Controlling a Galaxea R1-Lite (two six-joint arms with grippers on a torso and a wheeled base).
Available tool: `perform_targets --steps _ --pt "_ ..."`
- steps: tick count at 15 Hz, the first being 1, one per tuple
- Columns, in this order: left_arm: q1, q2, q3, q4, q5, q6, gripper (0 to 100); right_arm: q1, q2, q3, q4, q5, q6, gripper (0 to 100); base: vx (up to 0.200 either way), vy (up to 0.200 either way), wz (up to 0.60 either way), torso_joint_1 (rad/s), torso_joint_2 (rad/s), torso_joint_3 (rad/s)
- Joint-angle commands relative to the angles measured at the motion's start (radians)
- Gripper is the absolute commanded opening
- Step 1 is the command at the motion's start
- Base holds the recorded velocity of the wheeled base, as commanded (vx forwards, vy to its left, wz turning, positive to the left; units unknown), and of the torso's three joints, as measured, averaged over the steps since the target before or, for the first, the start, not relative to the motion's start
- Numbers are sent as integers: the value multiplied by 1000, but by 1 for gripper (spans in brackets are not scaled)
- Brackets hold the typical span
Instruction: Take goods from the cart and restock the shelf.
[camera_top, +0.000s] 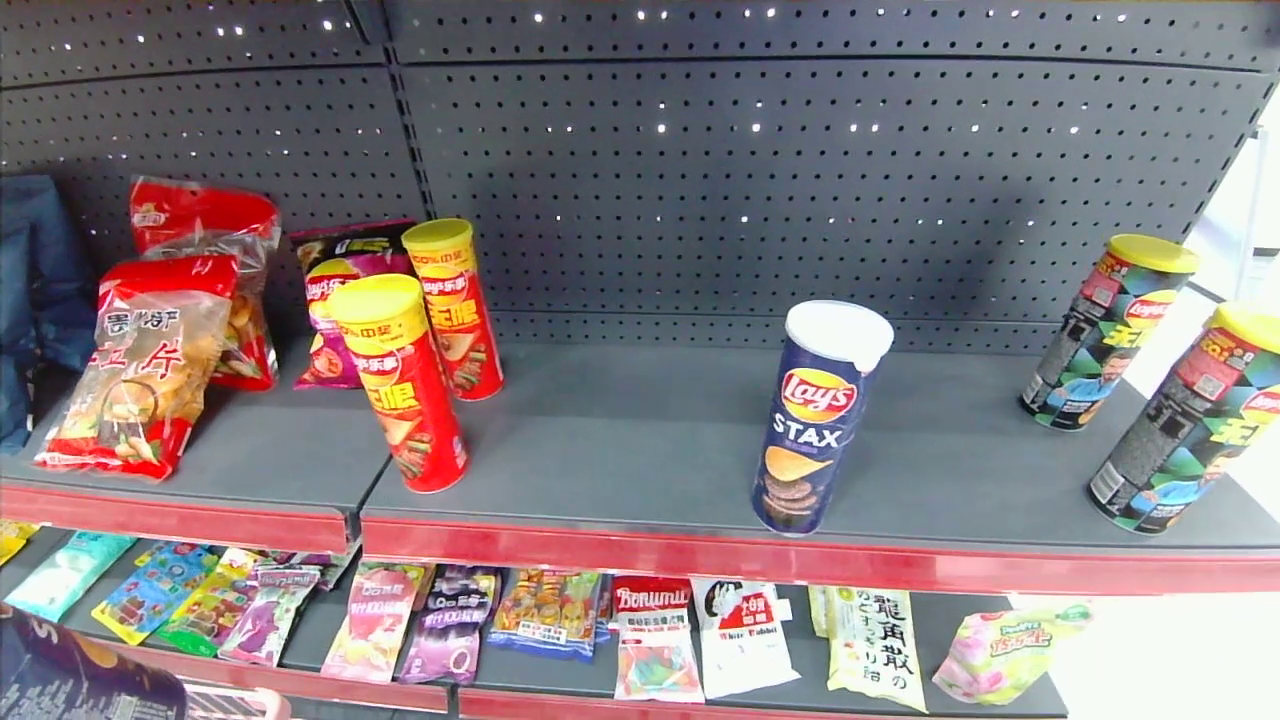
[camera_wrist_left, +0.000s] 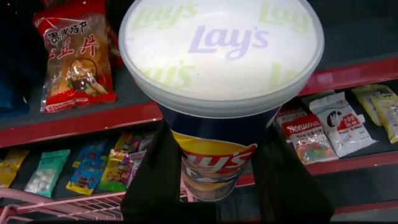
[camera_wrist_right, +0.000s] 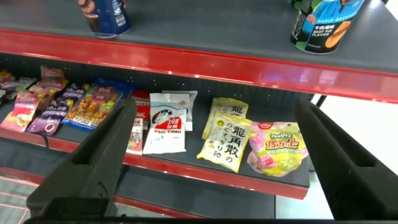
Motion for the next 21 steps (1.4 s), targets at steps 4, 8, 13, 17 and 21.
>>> perform_targets --steps 4,8,13,17,21 --pt "-2 -4 4 1 -51 14 0 1 6 0 0 12 -3 100 0 0 0 0 0 0" --pt "-5 2 -4 0 -86 32 0 1 6 0 0 12 -3 100 0 0 -600 2 0 2" --pt "-5 2 -8 -2 -94 32 0 1 5 0 0 12 -3 100 0 0 -600 4 2 2" --pt "-5 12 -10 -2 -93 28 0 1 5 2 0 12 3 100 0 0 0 0 0 0" --pt "-5 68 -30 -11 -94 12 0 1 5 2 0 9 -5 100 0 0 0 0 0 0"
